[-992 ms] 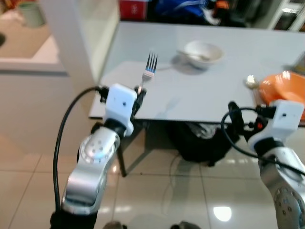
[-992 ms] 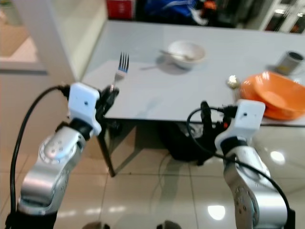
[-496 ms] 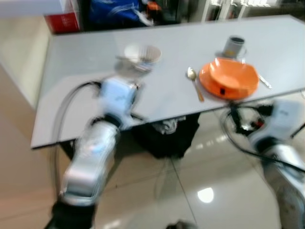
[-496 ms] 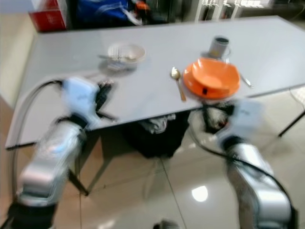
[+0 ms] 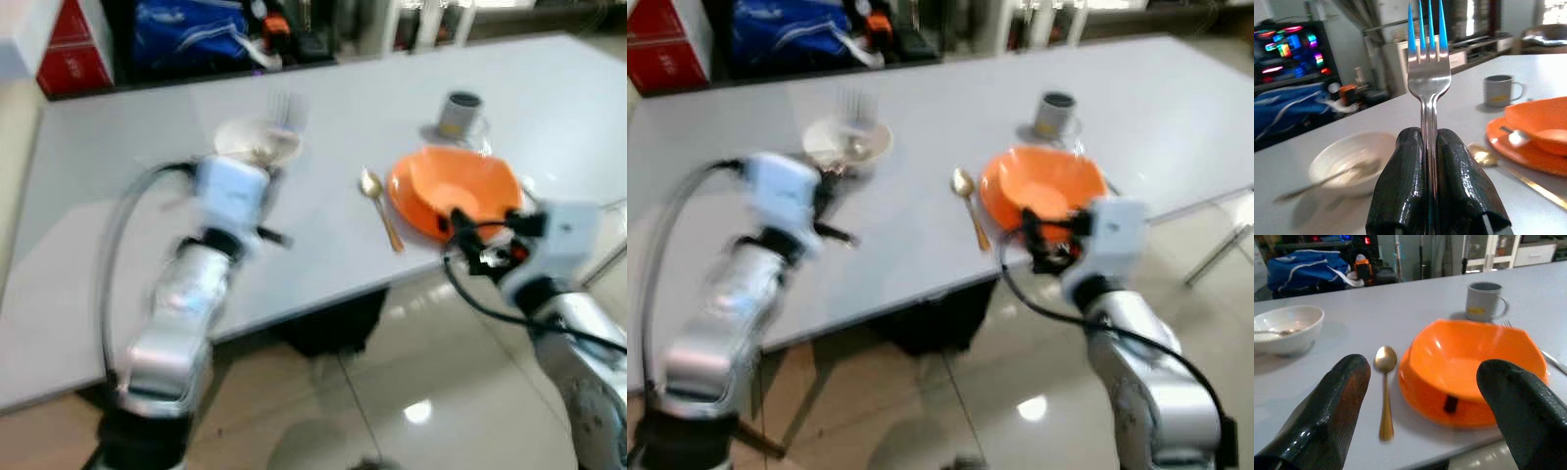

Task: Setting the table

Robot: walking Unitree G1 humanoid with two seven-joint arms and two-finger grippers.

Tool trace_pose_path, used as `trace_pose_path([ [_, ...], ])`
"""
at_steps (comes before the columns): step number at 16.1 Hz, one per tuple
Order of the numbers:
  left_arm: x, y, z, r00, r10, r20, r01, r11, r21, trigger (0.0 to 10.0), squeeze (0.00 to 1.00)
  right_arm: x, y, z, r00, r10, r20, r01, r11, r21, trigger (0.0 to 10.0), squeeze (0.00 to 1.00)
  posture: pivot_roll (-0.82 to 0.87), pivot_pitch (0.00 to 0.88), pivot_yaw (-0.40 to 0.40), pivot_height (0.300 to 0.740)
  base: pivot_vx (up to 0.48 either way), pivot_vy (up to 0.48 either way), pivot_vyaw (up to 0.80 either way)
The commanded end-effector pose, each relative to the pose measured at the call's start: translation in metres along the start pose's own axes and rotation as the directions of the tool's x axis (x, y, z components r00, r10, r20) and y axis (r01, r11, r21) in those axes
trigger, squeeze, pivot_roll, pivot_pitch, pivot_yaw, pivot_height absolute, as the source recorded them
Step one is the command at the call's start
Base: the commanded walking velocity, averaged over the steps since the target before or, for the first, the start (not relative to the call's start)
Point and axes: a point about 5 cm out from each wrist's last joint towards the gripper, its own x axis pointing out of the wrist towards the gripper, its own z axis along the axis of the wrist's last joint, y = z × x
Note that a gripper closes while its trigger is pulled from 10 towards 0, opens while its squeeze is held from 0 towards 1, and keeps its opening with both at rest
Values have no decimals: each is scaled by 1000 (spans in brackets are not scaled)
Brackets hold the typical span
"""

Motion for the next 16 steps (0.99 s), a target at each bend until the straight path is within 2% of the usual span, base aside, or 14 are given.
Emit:
trace_pose_path([
  [1,-3,13,4,999,46,15,-46,998,30,10000,0,1,9,5,999,47,19,-47,999,-4,10000,0,0,44,-46,740,416,0,0],
  [4,-4,16,8,999,47,22,-48,998,51,10000,0,-1,12,4,998,62,18,-62,998,-1,10000,0,10,56,-52,740,417,0,0],
  [7,-5,12,16,999,7,38,-11,996,84,10000,0,-3,22,-2,991,132,13,-132,991,11,10000,0,38,112,-59,740,421,0,0],
  [9,-18,12,18,1000,-5,22,3,996,84,10000,0,-17,28,-9,987,160,2,-159,986,49,10000,0,33,140,-51,740,416,0,0],
  [11,-20,14,20,1000,-22,7,21,997,78,10000,0,-24,29,-9,987,158,-2,-158,985,66,10000,0,20,159,-28,740,379,0,0],
  [12,-16,12,20,998,-55,9,55,997,59,10000,0,-25,25,-9,990,140,-2,-140,988,67,10000,0,17,175,-15,740,0,0,0],
  [13,-11,7,18,993,-115,-9,115,991,66,10000,0,-29,21,-11,993,115,-1,-115,991,67,10000,0,8,144,3,740,0,0,0],
  [16,5,1,19,981,-192,7,191,980,59,10000,0,-34,21,-12,996,91,12,-92,993,69,10000,0,-10,105,43,740,0,0,0],
])
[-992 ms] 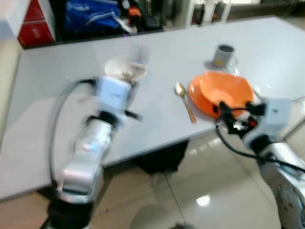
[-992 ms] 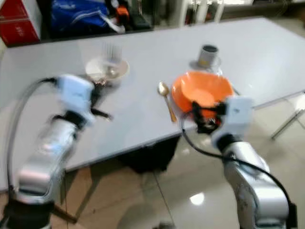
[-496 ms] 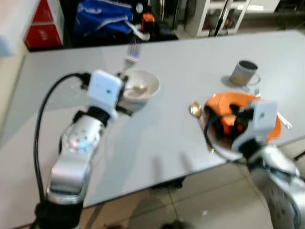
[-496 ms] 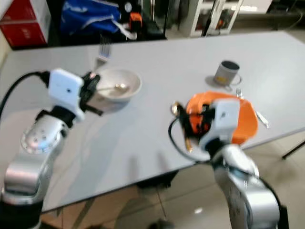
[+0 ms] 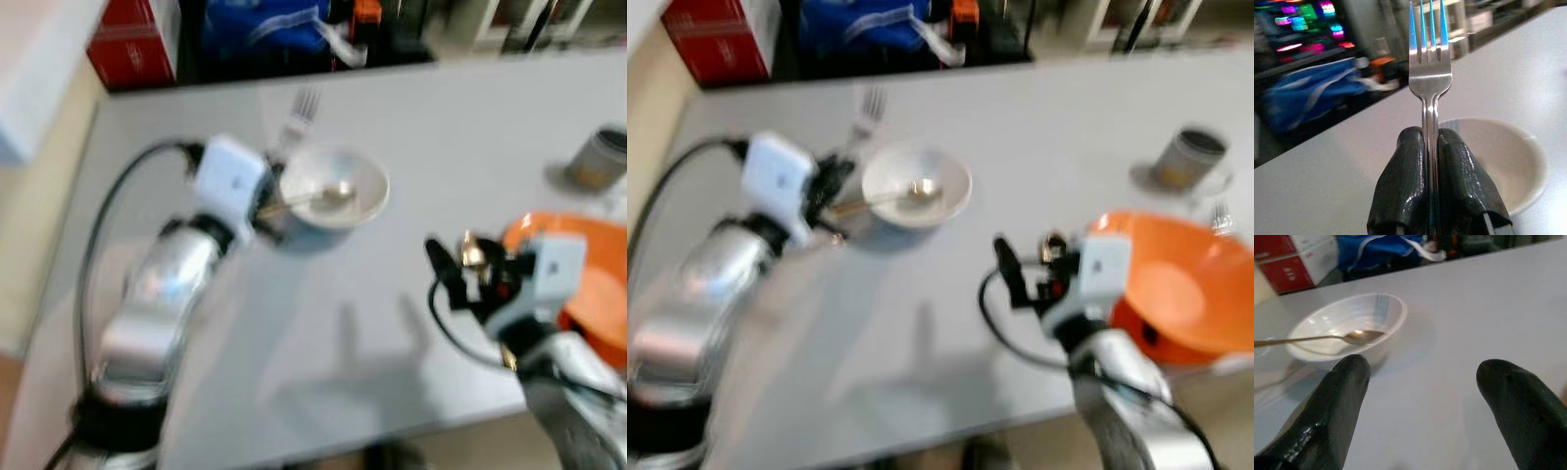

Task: Setting the table

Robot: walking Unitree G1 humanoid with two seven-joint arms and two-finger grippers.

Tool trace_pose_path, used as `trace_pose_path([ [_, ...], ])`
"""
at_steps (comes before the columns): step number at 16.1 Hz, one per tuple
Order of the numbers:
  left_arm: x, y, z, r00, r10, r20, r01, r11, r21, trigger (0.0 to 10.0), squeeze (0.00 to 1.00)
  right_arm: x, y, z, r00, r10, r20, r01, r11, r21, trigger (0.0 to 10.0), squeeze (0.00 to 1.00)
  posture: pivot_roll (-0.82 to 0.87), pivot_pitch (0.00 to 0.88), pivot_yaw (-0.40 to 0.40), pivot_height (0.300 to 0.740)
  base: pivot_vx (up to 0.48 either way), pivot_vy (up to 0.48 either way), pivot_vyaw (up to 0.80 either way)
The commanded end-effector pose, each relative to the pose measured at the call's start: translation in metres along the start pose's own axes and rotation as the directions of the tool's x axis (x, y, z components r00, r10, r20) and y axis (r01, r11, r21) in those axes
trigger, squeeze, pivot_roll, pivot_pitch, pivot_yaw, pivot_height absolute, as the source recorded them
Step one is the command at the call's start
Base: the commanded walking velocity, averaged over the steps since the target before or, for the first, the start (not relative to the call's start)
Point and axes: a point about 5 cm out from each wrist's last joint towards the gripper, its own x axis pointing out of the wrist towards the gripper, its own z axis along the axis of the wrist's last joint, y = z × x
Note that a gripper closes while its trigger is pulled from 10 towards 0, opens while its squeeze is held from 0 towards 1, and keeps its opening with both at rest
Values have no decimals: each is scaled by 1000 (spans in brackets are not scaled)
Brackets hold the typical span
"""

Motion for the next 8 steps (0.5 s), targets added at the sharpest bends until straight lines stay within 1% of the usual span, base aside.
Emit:
trace_pose_path([
  [1,5,-2,-1,999,-49,5,49,999,-2,10000,0,-5,1,4,1000,-2,24,3,1000,-4,10000,0,-24,90,59,740,0,0,0],
  [2,15,-2,-8,995,-86,-50,86,996,-2,10000,0,-7,2,5,1000,0,20,1,1000,-15,10000,0,-39,73,70,740,0,0,0],
  [3,33,2,-18,983,-124,-136,122,992,-22,10000,0,-10,2,7,1000,6,15,-5,1000,-25,10000,0,-53,67,77,740,0,0,0],
  [4,46,1,-20,972,-174,-157,168,985,-51,10000,0,-10,1,8,1000,6,10,-6,1000,-26,10000,0,-61,64,79,740,0,0,0],
  [6,67,3,-20,964,-215,-159,198,973,-117,10000,0,-11,1,11,1000,8,9,-8,1000,-18,10000,0,-79,65,83,740,0,0,0],
  [7,78,4,-23,952,-232,-199,208,969,-135,10000,0,-12,2,13,1000,16,6,-16,1000,-19,10000,0,-88,70,83,740,0,0,0],
  [8,87,7,-24,945,-239,-221,213,968,-137,10000,0,-13,5,13,999,36,-2,-36,999,-20,10000,0,-99,77,85,740,0,0,0],
])
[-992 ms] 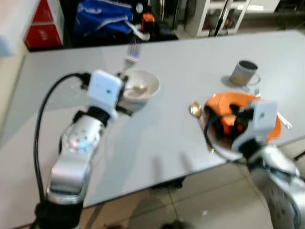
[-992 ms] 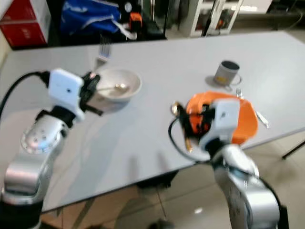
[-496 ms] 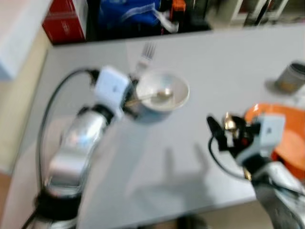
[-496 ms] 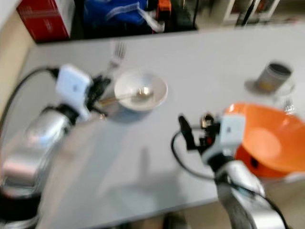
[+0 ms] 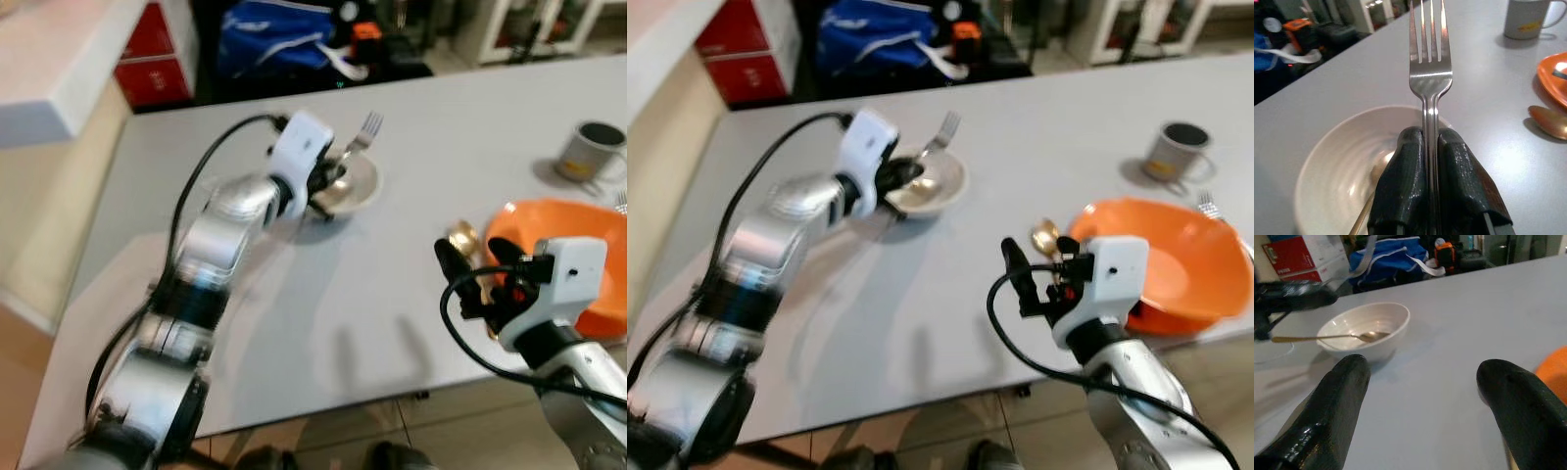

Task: Setting the table

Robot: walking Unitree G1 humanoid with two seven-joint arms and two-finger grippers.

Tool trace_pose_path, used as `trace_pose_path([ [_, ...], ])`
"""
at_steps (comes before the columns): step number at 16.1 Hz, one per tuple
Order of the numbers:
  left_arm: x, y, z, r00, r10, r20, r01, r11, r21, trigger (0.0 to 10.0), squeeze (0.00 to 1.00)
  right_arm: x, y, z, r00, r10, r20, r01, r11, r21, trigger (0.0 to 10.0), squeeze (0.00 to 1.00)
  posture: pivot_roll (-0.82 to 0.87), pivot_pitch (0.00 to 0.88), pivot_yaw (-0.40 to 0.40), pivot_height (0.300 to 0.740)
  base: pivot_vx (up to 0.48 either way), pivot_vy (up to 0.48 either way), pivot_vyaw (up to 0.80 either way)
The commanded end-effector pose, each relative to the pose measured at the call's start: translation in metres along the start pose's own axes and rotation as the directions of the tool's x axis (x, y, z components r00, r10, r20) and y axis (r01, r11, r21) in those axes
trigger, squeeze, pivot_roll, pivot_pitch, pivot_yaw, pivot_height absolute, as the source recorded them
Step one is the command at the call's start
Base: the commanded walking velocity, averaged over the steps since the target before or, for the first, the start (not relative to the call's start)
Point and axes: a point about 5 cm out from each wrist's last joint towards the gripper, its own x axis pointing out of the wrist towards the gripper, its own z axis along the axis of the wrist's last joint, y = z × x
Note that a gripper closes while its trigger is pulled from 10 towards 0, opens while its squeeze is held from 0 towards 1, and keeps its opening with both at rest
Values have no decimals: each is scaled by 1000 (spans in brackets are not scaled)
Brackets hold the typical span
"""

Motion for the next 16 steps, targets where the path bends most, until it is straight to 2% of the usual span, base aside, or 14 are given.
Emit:
trace_pose_path([
  [1,2,6,-3,1000,1,-16,-1,1000,-15,10000,0,-3,6,4,999,37,1,-37,999,3,10000,0,-101,79,86,740,0,0,0],
  [2,9,12,-1,998,5,-59,-6,1000,-19,10000,0,-5,11,3,997,70,-25,-71,997,-4,10000,0,-107,86,88,740,0,0,0],
  [3,14,22,-3,991,44,-130,-41,999,26,10000,0,-8,15,2,992,107,-66,-108,994,-13,10000,0,-114,92,89,740,0,0,0],
  [4,14,27,-5,984,73,-161,-66,997,49,10000,0,-10,17,0,989,122,-87,-124,992,-22,10000,0,-118,96,90,740,0,0,0],
  [7,11,40,-5,977,106,-182,-101,994,37,10000,0,-15,18,0,983,140,-119,-145,989,-36,10000,0,-120,99,87,740,0,0,0],
  [9,11,40,-7,978,72,-198,-69,997,23,10000,0,-16,18,0,980,148,-132,-155,987,-42,10000,0,-119,99,82,740,0,0,0],
  [11,12,34,-14,970,-8,-241,18,999,39,10000,0,-17,18,0,973,170,-157,-180,982,-52,10000,0,-122,96,72,740,0,0,0],
  [16,20,29,-10,973,-10,-231,27,997,69,10000,0,-19,20,1,960,210,-183,-224,973,-60,10000,0,-135,93,76,740,0,0,0],
])
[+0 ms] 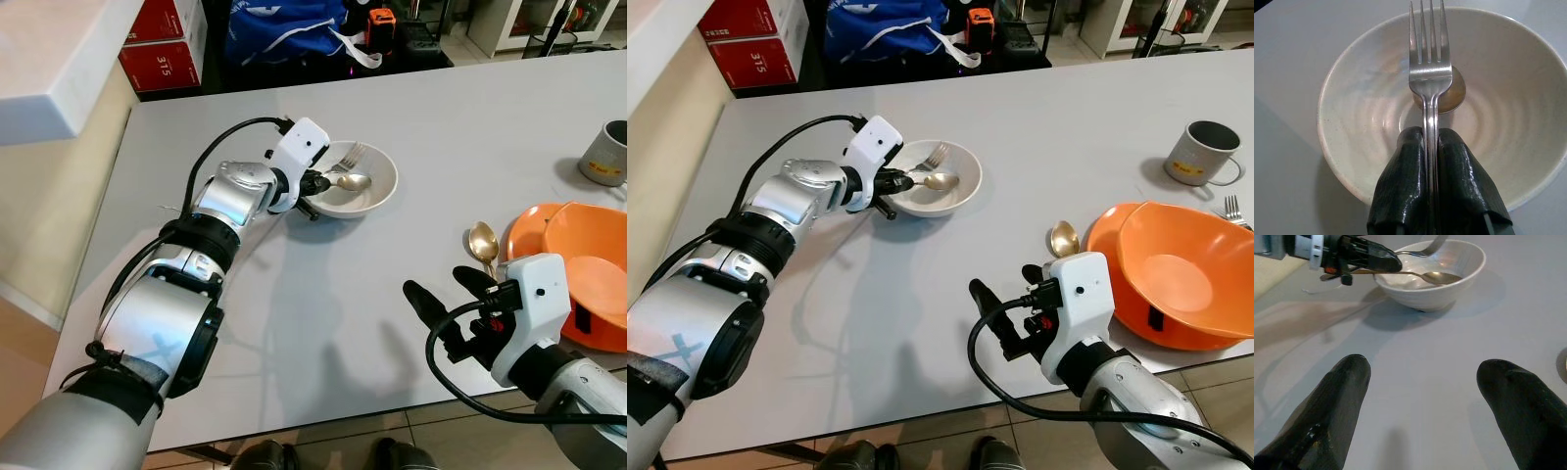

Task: Setting the table

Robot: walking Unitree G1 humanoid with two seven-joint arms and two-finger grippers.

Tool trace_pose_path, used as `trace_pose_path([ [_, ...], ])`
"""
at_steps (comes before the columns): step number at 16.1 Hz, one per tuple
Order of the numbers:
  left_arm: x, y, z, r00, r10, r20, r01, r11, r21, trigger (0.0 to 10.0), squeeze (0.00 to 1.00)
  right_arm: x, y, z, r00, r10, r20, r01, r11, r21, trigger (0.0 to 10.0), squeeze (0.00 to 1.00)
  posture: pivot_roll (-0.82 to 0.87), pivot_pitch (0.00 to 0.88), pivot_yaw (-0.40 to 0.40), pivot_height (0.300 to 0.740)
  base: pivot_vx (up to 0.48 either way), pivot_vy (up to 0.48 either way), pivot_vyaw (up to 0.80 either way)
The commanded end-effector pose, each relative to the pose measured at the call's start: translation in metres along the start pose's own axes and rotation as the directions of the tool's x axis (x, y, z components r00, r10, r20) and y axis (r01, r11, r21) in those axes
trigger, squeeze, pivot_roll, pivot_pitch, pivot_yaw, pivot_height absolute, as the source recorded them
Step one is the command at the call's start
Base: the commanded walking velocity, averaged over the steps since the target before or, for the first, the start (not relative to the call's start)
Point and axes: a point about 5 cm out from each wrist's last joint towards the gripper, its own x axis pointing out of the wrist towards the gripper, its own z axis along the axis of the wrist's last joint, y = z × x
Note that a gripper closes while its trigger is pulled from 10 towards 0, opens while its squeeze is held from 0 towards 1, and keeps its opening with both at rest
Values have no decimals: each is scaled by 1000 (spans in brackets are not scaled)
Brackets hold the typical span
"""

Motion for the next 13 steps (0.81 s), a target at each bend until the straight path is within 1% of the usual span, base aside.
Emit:
trace_pose_path([
  [1,-1,2,12,1000,11,19,-12,999,48,10000,0,-3,3,3,1000,22,8,-22,1000,-9,10000,0,-135,92,78,740,0,0,0],
  [3,1,0,17,999,2,32,-4,998,69,10000,0,-4,4,4,1000,28,7,-28,1000,-9,10000,0,-138,92,85,740,0,0,0],
  [5,3,-5,22,998,-29,56,24,996,88,10000,0,-4,5,4,999,31,7,-31,999,-8,10000,0,-137,91,92,740,0,0,0],
  [8,5,-8,20,998,-39,45,35,995,96,10000,0,-3,7,4,999,35,8,-35,999,-8,10000,0,-135,92,95,740,0,0,0],
  [9,5,-9,21,997,-55,53,50,994,94,10000,447,-4,7,4,999,34,7,-34,999,-7,10000,0,-140,95,107,740,0,0,0],
  [10,6,-10,21,996,-67,54,62,994,93,10000,941,-4,8,3,999,34,7,-34,999,-6,10000,0,-143,96,113,740,0,0,0],
  [11,6,-10,20,997,-68,46,63,992,105,10000,1000,-4,9,4,999,34,8,-34,999,-6,10000,0,-143,99,118,740,0,0,0],
  [13,6,-9,20,998,-60,23,57,989,138,10000,1000,-6,10,3,1000,29,5,-29,1000,-3,10000,0,-142,101,123,740,0,0,0],
])
